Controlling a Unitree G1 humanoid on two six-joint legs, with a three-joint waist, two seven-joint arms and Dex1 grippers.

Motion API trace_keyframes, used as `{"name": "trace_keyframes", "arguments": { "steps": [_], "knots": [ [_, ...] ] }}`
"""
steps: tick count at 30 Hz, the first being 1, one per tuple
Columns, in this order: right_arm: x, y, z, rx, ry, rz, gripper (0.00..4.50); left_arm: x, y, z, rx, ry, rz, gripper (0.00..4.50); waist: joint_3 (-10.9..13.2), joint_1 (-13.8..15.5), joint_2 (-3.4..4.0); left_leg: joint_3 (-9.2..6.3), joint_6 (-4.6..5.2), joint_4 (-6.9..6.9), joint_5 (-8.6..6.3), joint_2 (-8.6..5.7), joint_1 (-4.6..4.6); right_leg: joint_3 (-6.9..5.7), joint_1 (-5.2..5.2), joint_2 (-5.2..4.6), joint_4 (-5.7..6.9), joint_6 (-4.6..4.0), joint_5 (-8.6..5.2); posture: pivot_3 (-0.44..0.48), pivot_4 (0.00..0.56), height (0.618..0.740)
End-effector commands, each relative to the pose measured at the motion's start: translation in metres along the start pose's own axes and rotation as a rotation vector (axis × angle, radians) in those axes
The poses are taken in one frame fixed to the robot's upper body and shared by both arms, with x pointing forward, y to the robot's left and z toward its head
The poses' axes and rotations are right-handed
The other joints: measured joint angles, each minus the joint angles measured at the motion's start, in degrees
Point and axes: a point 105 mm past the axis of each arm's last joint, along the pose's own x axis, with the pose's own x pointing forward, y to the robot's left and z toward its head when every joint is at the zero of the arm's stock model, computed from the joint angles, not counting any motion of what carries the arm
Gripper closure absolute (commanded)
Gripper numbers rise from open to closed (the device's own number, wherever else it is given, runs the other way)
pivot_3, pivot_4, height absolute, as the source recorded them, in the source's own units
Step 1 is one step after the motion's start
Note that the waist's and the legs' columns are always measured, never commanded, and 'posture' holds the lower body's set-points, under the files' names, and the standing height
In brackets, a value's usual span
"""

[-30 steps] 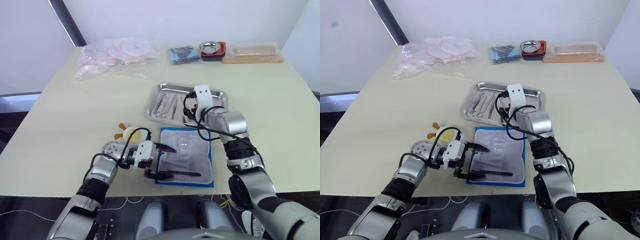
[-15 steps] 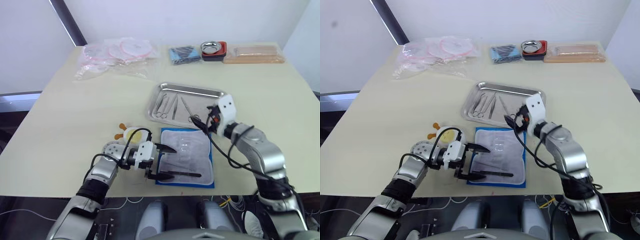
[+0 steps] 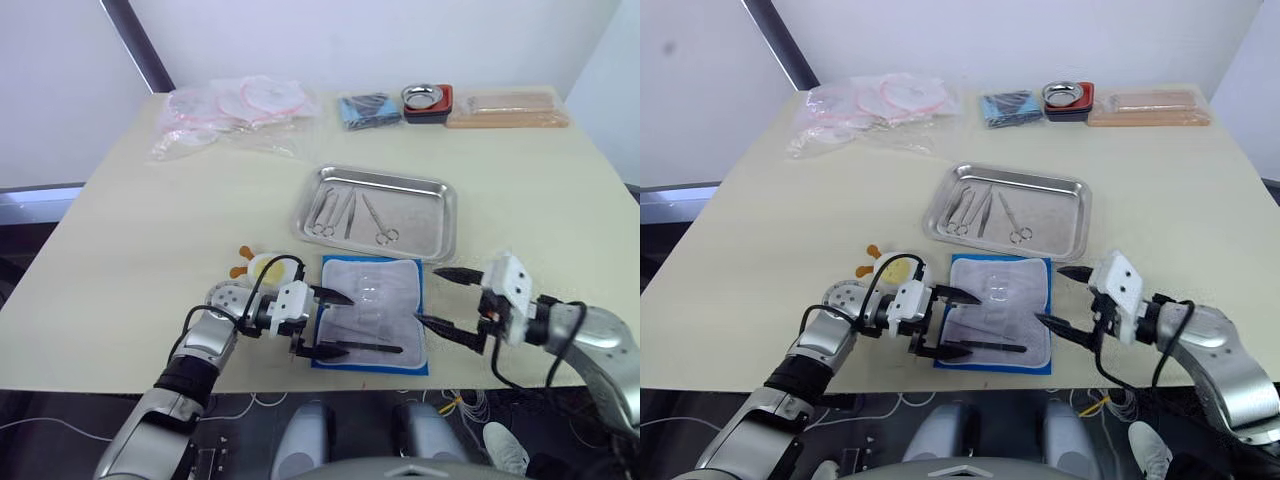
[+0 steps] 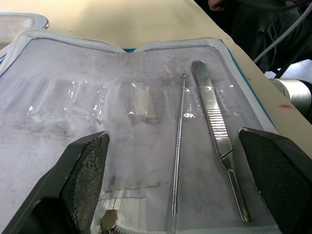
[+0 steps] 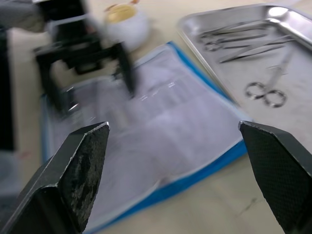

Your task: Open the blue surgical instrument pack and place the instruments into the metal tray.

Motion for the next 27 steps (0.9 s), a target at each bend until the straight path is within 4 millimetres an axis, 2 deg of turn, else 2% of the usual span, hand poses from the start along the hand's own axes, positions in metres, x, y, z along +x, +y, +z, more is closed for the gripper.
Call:
{"name": "trace_keyframes", "arguments": {
  "steps": [1, 7, 10, 14, 19, 22, 27],
  "knots": [
    [-0.018, 0.0, 0.02, -0.091, -0.056, 0.045, 0.06, 0.005, -0.024, -0.039, -0.14, 0.114, -0.051, 0.0, 0.01, -0.06, -0.02, 0.0, 0.0, 0.0, 0.0, 0.0, 0.0, 0.0, 0.0, 0.0, 0.0, 0.0, 0.0, 0.0, 0.15, 0.74],
    [-0.059, -0.001, 0.031, -0.075, -0.051, 0.136, 0.06, 0.002, -0.025, -0.041, -0.143, 0.118, -0.045, 0.0, 0.0, 0.11, -0.02, 0.01, 0.0, 0.03, 0.0, 0.0, 0.01, -0.02, 0.07, 0.01, -0.02, 0.0, 0.0, 0.0, 0.15, 0.74],
    [-0.069, -0.003, 0.034, -0.092, -0.051, 0.151, 0.06, 0.002, -0.026, -0.042, -0.144, 0.118, -0.05, 0.0, -0.01, 0.04, 0.0, 0.01, 0.0, 0.02, 0.0, 0.01, 0.06, -0.02, 0.11, 0.04, 0.0, -0.01, 0.0, 0.0, 0.15, 0.74],
    [-0.072, -0.002, 0.041, -0.091, -0.078, 0.17, 0.06, 0.001, -0.026, -0.043, -0.141, 0.124, -0.057, 0.0, -0.02, 0.03, 0.01, 0.0, 0.0, 0.02, 0.0, 0.01, 0.08, 0.01, 0.12, 0.04, 0.0, -0.01, 0.0, 0.0, 0.15, 0.74],
    [-0.064, -0.002, 0.042, -0.097, -0.093, 0.164, 0.06, 0.0, -0.026, -0.044, -0.138, 0.128, -0.059, 0.0, -0.02, 0.05, 0.01, 0.01, 0.0, 0.02, 0.0, 0.01, 0.07, 0.0, 0.11, 0.04, -0.01, -0.01, 0.0, 0.0, 0.15, 0.74],
    [-0.052, -0.003, 0.033, -0.109, -0.068, 0.136, 0.06, 0.001, -0.026, -0.045, -0.137, 0.129, -0.058, 0.0, -0.02, 0.04, 0.01, 0.01, 0.0, 0.02, 0.0, 0.01, 0.08, 0.01, 0.11, 0.05, 0.0, -0.01, 0.0, 0.0, 0.15, 0.74],
    [-0.013, -0.006, 0.011, -0.127, -0.044, 0.078, 0.06, 0.003, -0.026, -0.045, -0.134, 0.133, -0.057, 0.0, -0.07, -0.01, 0.01, 0.01, -0.01, 0.02, 0.0, 0.01, 0.09, 0.01, 0.12, 0.04, 0.01, -0.01, 0.0, 0.0, 0.15, 0.74]
  ]
}}
